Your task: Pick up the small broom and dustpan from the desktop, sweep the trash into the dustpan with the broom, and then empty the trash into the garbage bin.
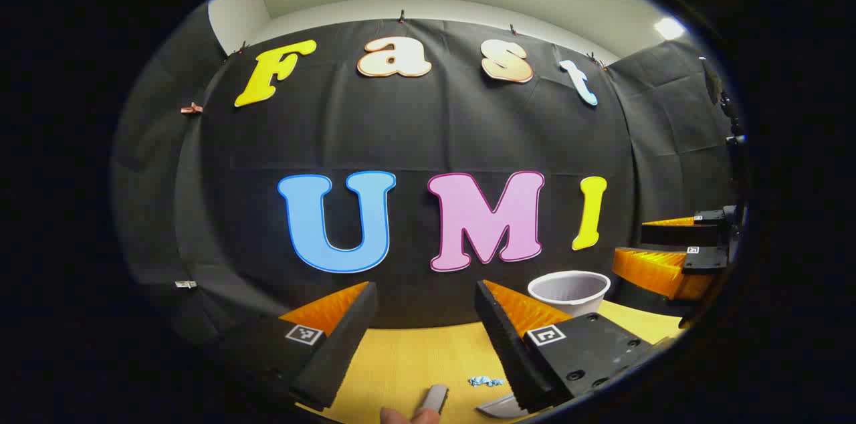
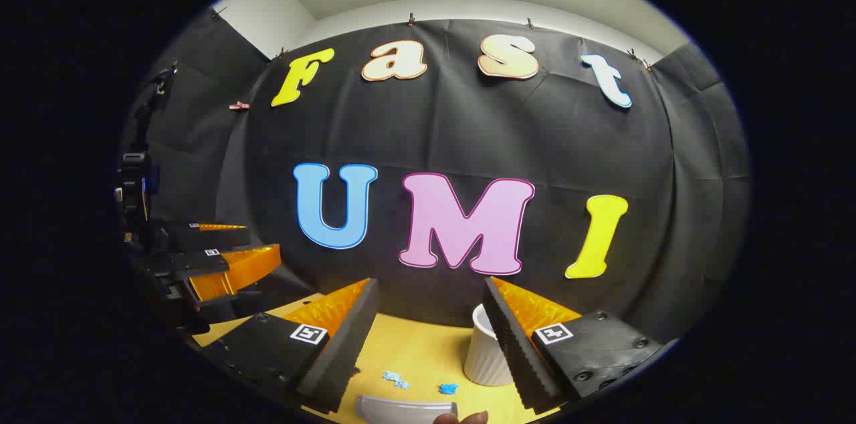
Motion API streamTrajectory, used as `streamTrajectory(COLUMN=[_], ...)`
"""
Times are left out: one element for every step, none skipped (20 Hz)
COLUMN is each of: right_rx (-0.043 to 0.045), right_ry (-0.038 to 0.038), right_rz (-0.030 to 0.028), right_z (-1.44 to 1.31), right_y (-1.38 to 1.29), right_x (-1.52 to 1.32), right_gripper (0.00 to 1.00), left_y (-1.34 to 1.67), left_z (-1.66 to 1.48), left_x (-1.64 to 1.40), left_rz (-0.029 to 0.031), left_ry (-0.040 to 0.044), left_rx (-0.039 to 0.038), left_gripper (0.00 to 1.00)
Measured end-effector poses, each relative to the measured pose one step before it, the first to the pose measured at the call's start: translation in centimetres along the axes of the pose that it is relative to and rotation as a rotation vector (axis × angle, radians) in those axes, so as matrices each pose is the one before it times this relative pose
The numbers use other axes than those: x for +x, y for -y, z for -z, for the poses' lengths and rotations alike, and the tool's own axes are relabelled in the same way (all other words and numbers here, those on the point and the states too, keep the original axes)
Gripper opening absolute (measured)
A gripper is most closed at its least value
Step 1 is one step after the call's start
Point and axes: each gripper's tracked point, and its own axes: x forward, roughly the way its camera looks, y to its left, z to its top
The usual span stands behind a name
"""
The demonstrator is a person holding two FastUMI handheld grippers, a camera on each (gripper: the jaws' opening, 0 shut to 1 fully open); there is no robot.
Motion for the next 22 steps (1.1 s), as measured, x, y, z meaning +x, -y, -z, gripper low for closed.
streamTrajectory(right_rx=[-0.00578, -0.00385, 0.00136, 0.00122, -0.00605, -0.00638, 0.00215, 0.00686, 0.00798, 0.0039, 0.00156, -0.00467, -0.00737, -0.00787, -0.00334, -0.00302, -0.00096, -0.00023, -0.00117, -0.00315, -0.00622, -0.00884], right_ry=[-0.0116, -0.00183, 0.0013, 0.00286, -0.00214, -0.00526, -0.00789, -0.01017, -0.0078, -0.00244, -0.00166, -0.00005, 0.00276, -0.00174, -0.00261, -0.00913, -0.01764, -0.02924, -0.04017, -0.04154, -0.04593, -0.04849], right_rz=[-0.00558, -0.0013, 0.00133, -0.00356, 0.0019, 0.00494, 0.0001, 0.00049, 0.00037, 0.00283, -0.00031, -0.00252, -0.00199, -0.00229, -0.00621, -0.00461, -0.00857, -0.01108, -0.0121, -0.00999, -0.01073, -0.00792], right_z=[0.453, 0.13, -0.027, -0.053, 0.18, 0.234, 0.364, 0.25, 0.29, 0.045, 0.037, 0.036, -0.096, 0.02, 0.141, 0.357, 0.533, 0.818, 1.207, 1.344, 1.38, 1.47], right_y=[0.328, 0.332, 0.231, 0.083, 0.145, 0.366, 0.167, -0.038, 0.123, 0.079, 0.052, -0.116, -0.061, -0.086, -0.171, -0.112, -0.222, -0.262, -0.243, -0.202, -0.159, -0.103], right_x=[0.061, -0.104, -0.078, -0.022, -0.071, -0.038, 0.001, 0.07, -0.048, 0.06, 0.001, 0.023, 0.024, 0.014, -0.029, -0.011, -0.159, -0.227, -0.43, -0.498, -0.465, -0.528], right_gripper=[0.96, 0.96, 0.96, 0.96, 0.96, 0.96, 0.96, 0.96, 0.96, 0.96, 0.96, 0.96, 0.96, 0.96, 0.96, 0.96, 0.96, 0.96, 0.96, 0.96, 0.97, 0.96], left_y=[0.131, 0.042, -0.087, -0.113, -0.059, -0.038, -0.028, -0.027, 0.091, 0.034, -0.048, 0.02, 0.009, -0.028, -0.03, 0.097, -0.14, -0.142, -0.168, -0.086, -0.158, -0.085], left_z=[0.648, 0.246, 0.191, -0.108, -0.013, -0.297, 0.006, -0.163, 0.136, 0.192, 0.358, 0.178, -0.042, -0.013, 0.114, 0.103, 0.273, 0.115, 0.178, 0.168, 0.385, 0.315], left_x=[0.172, 0.146, 0.159, 0.134, 0.092, 0.181, 0.027, 0.071, 0.022, -0.013, 0.166, -0.041, 0.114, 0.11, 0.078, 0.001, -0.069, 0.029, -0.055, 0.004, 0.032, 0.008], left_rz=[0.00017, 0.00105, -0.00221, -0.00125, -0.00133, -0.00062, -0.0008, -0.00104, 0.00138, -0.00054, 0.00113, 0.00078, 0.00081, -0.00151, 0.00041, 0.00345, -0.0004, -0.00054, -0.00107, 0.00078, -0.00066, 0.00287], left_ry=[-0.01933, -0.01135, -0.00652, 0.00084, 0.00459, 0.00475, 0.00428, 0.00099, -0.00177, -0.0054, -0.00612, -0.00181, -0.00136, -0.00048, -0.00097, -0.00512, -0.00582, -0.00289, -0.00014, -0.00348, -0.00782, -0.00917], left_rx=[-0.00227, -0.00142, 0.00172, 0.00642, 0.00865, 0.00554, 0.0032, -0.00113, -0.00327, -0.00302, -0.00292, -0.00253, -0.00166, -0.0012, -0.00352, -0.00246, -0.0015, 0.00027, 0.00149, 0.00388, 0.00462, 0.00308], left_gripper=[0.95, 0.95, 0.95, 0.95, 0.95, 0.95, 0.95, 0.95, 0.95, 0.95, 0.95, 0.95, 0.95, 0.95, 0.95, 0.95, 0.95, 0.92, 0.95, 0.95, 0.95, 0.95])
